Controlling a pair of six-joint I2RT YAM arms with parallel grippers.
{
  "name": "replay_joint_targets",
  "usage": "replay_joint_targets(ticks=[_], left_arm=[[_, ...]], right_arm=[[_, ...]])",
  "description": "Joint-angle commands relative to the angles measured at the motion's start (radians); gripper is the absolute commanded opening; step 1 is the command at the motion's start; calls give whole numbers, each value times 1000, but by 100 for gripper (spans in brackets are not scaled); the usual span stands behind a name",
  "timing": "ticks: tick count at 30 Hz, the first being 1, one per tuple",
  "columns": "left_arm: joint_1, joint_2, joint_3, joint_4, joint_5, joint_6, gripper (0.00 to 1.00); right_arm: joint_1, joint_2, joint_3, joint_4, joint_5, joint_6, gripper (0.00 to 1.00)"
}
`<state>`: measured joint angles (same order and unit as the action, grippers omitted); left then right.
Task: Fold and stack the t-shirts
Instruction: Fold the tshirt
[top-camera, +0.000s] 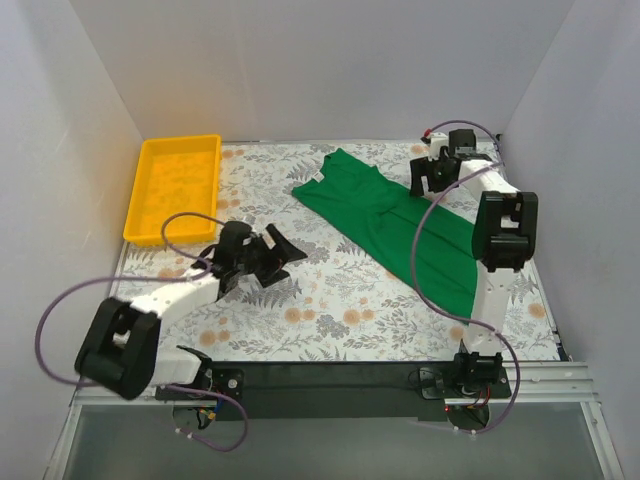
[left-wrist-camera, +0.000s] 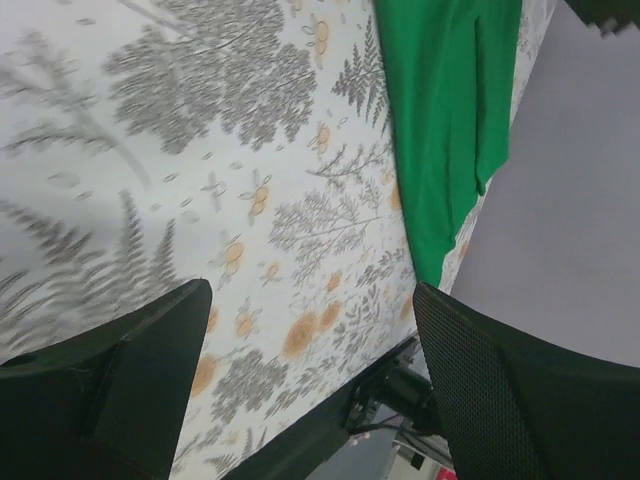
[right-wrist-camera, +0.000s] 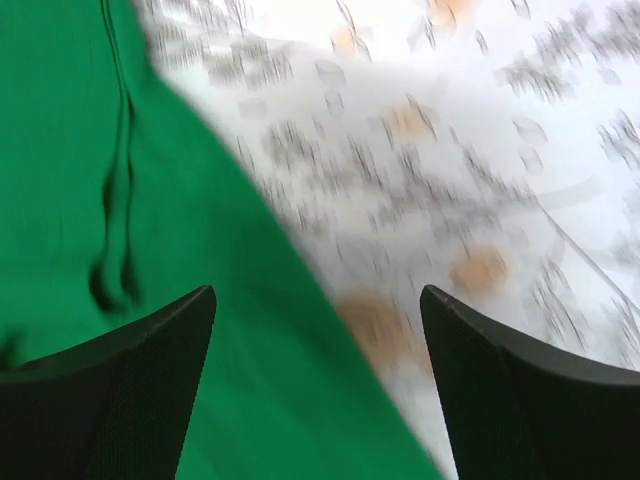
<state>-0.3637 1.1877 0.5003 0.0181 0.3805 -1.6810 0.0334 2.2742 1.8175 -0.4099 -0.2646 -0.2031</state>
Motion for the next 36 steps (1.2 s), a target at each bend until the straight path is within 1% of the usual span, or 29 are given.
replay_joint_targets(ticks=[1, 2, 3, 4, 5, 6, 7, 8, 9, 12, 13, 14, 15, 17, 18, 19, 21, 22, 24, 25, 28, 29, 31, 32, 33, 34, 35, 36], left_arm=[[-116, 220, 194, 46, -195, -178, 81], [-148, 343, 234, 39, -251, -199, 79], [-161, 401, 280, -42, -281, -274, 79], [-173, 456, 343, -84, -308, -298, 78], [-196, 571, 453, -139, -368, -330, 77], [-207, 622, 522, -258, -420, -385, 77], [-213, 683, 582, -312, -431, -402, 76], [-215, 731, 694, -363, -440, -417, 73], [-216, 819, 737, -430, -440, -418, 73], [-218, 916, 831, -454, -454, -425, 71], [-218, 935, 852, -458, -460, -424, 69], [-216, 957, 877, -469, -463, -419, 68], [-218, 975, 924, -499, -465, -416, 65], [-218, 1020, 957, -529, -469, -405, 60], [-216, 1030, 977, -532, -469, -402, 52], [-216, 1050, 985, -534, -474, -396, 49], [-216, 1067, 1006, -534, -485, -362, 39], [-216, 1085, 1030, -532, -491, -347, 28], [-216, 1092, 1047, -534, -497, -298, 17], [-215, 1092, 1049, -531, -497, -286, 11], [-207, 1063, 1031, -515, -508, -224, 3], [-202, 1050, 999, -504, -500, -206, 0], [-190, 994, 957, -466, -491, -143, 0], [-169, 972, 895, -431, -464, -120, 0], [-155, 913, 859, -410, -447, -65, 0], [-120, 886, 818, -391, -422, -45, 0], [-98, 851, 744, -344, -364, -10, 0], [-75, 795, 704, -324, -315, 51, 0]], right_arm=[[-12, -262, -181, 3, -77, -184, 91], [-16, -309, -226, 2, -128, -208, 91], [-21, -358, -285, 2, -145, -232, 91], [-23, -451, -378, 3, -153, -245, 91], [-21, -497, -429, 3, -180, -265, 91], [-24, -543, -472, 2, -195, -265, 91], [-23, -632, -551, 3, -208, -263, 91], [-24, -672, -584, 3, -247, -246, 91], [-53, -749, -615, 5, -269, -237, 91], [-81, -852, -734, 28, -343, -181, 91], [-87, -914, -768, 69, -379, -173, 91], [-95, -944, -840, 89, -384, -164, 92], [-113, -972, -869, 114, -383, -156, 93], [-136, -1027, -906, 137, -389, -153, 94], [-159, -1032, -920, 137, -395, -139, 94], [-170, -1032, -926, 137, -409, -130, 94], [-193, -1029, -935, 137, -452, -124, 94], [-197, -1032, -939, 137, -456, -121, 94], [-208, -1038, -939, 134, -466, -121, 94], [-210, -1047, -940, 135, -470, -119, 94], [-213, -1058, -949, 135, -492, -121, 93], [-213, -1061, -951, 135, -493, -121, 93], [-213, -1068, -954, 135, -495, -124, 93], [-213, -1071, -955, 135, -498, -127, 93], [-213, -1073, -957, 134, -504, -130, 93], [-213, -1075, -960, 132, -518, -131, 93], [-213, -1075, -959, 129, -524, -136, 93], [-213, -1070, -957, 126, -533, -140, 93]])
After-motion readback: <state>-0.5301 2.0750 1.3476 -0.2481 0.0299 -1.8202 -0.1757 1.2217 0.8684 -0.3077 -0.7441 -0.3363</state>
